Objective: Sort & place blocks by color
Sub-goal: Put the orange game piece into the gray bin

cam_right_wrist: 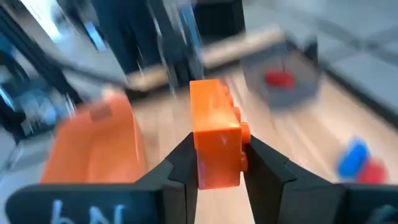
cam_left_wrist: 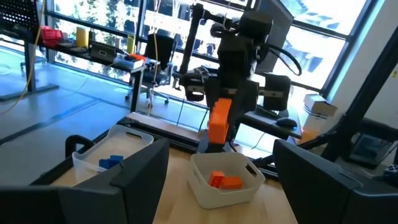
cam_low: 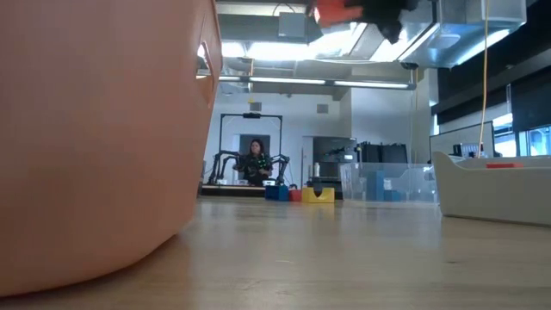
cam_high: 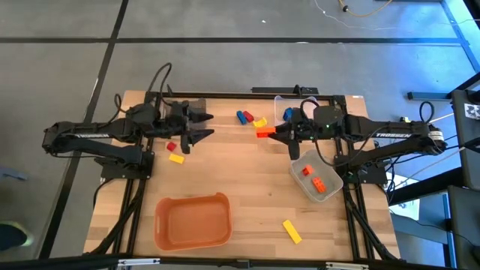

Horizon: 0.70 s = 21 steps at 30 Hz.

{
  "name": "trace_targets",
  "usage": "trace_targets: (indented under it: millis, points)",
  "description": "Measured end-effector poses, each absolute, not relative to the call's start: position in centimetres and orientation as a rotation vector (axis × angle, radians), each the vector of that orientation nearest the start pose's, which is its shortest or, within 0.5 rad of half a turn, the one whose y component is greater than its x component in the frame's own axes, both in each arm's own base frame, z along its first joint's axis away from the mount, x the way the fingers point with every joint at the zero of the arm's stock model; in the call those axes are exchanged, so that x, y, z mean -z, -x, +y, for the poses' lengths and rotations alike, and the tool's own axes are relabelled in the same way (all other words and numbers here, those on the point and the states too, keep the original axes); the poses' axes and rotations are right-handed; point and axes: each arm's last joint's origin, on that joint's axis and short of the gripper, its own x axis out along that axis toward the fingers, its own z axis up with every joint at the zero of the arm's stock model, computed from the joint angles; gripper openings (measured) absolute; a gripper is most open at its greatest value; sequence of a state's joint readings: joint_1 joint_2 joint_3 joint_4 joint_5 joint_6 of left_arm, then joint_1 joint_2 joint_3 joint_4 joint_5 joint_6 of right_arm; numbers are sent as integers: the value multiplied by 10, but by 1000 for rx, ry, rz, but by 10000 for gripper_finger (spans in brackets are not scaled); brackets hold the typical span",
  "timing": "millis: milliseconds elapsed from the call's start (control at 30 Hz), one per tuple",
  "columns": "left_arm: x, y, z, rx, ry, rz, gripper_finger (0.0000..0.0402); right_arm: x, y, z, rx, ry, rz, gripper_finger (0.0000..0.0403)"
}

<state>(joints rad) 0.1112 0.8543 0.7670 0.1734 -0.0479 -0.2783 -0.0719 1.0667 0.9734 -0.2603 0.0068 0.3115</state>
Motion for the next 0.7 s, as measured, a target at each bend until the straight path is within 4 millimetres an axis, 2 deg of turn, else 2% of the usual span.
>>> trace_targets:
  millis: [100,267,400,500,700]
  points:
    - [-349,-191,23,-146,275,-101,279,-343,-223,-13,167,-355,575,94]
    - [-348,-191,23,-168,275,-102,279,-335,-203,0,267,-461,1000,94]
    - [-348,-191,24,-193,276,-105,279,-312,-184,13,382,-558,1291,94]
    - [-348,-191,24,-194,275,-105,279,-292,-171,22,487,-598,1440,94]
    - [-348,-191,24,-195,275,-105,279,-245,-156,29,646,-624,1591,94]
